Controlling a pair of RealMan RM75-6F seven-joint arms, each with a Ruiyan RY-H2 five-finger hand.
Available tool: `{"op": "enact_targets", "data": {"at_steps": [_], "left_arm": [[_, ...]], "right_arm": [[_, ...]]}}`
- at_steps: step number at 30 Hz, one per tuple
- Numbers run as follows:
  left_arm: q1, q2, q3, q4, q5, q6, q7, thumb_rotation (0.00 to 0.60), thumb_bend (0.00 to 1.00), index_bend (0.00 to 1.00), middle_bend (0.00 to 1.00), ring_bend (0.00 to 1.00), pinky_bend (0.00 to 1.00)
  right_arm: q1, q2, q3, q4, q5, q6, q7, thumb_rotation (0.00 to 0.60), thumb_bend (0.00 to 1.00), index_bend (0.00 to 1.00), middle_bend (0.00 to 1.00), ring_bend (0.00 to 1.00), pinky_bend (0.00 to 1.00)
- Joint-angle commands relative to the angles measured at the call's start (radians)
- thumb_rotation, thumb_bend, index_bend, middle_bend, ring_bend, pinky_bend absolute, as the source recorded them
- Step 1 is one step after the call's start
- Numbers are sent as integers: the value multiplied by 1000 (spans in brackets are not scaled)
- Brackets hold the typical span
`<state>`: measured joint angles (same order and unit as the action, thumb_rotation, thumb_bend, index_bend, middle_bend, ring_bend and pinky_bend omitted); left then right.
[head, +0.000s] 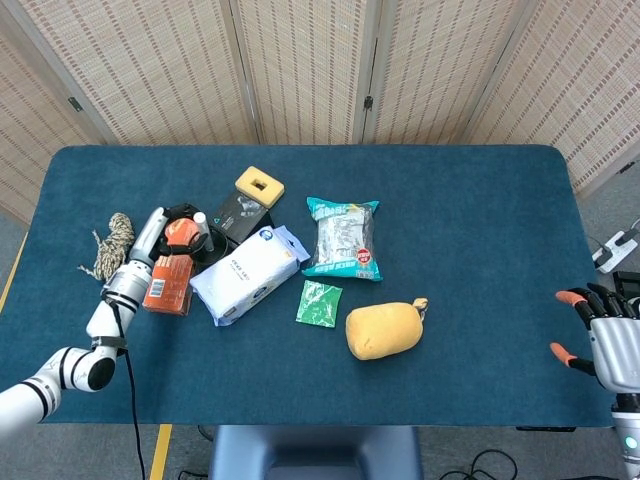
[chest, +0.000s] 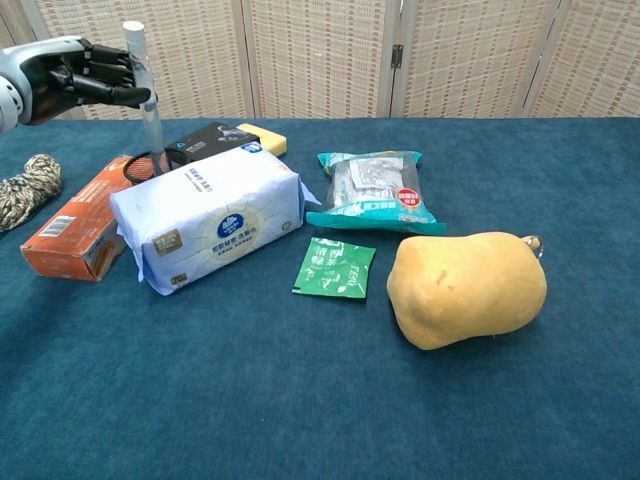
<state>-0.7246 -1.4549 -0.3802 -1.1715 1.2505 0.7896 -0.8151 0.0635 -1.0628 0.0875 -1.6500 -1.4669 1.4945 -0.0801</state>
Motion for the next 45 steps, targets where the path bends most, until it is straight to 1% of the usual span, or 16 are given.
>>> {"op": "enact_targets", "data": {"at_steps": [1,5,7,8,9,10,14,17,18,20,22,26,32,38,42,45], "left_arm": [[-8,-35,29,31,-1,21,69,600,526,627,498,358,217],[-12,-56,44,47,-6,30,118,600,516,594,476,339,213],[-14,-61,46,51,-10,31,132,600,492,526,418,287,193],[-19,-66,64,68,-9,24,184,600,479,486,382,256,181],[-20,-70,67,73,-14,26,211,600,456,417,318,203,163],[-20,-77,65,72,-29,34,245,600,447,381,283,176,156],[-20,-77,60,49,-69,39,319,600,439,353,258,160,155],[-19,-66,62,31,-91,39,373,600,415,278,199,111,142],[-17,-60,60,22,-98,46,395,600,402,234,168,87,136],[-10,-47,56,6,-105,67,422,600,381,174,131,61,128],[4,-32,49,-11,-111,105,449,600,372,143,116,53,121],[36,4,45,-26,-136,167,528,600,371,140,121,54,120],[108,78,63,-103,-220,258,726,600,378,175,158,79,121],[221,150,135,-224,-212,383,846,600,388,203,180,96,124],[307,192,196,-305,-149,493,881,600,388,219,180,96,124],[367,217,233,-348,-82,571,860,600,388,225,181,97,124]], "right_arm": [[1,-1,0,1,0,-1,0,600,54,277,262,134,186],[3,-3,0,2,-1,-4,1,600,55,277,263,134,186],[4,-3,-1,3,-2,-5,1,600,54,277,262,134,186],[4,-4,-1,4,-3,-5,3,600,54,277,262,134,186],[4,-3,0,4,-3,-5,4,600,54,277,262,134,186],[3,-3,-1,6,-2,-4,6,600,54,277,263,134,186],[3,-4,-1,10,0,-5,10,600,54,277,263,134,186],[5,-6,-1,14,-3,-7,15,600,54,277,263,134,186],[6,-6,-1,15,-3,-7,16,600,55,277,263,134,186],[7,-6,0,17,-4,-7,18,600,55,277,263,134,186],[7,-5,1,18,-5,-5,20,600,55,277,263,134,186],[5,0,4,20,0,-3,23,600,54,277,263,134,186],[13,6,6,23,4,-18,27,600,54,277,268,134,186],[37,14,-2,29,-11,-65,92,600,54,277,267,134,186],[54,16,-8,33,-27,-92,120,600,55,277,262,134,186],[63,15,-12,32,-37,-103,141,600,57,277,259,134,186]]}}
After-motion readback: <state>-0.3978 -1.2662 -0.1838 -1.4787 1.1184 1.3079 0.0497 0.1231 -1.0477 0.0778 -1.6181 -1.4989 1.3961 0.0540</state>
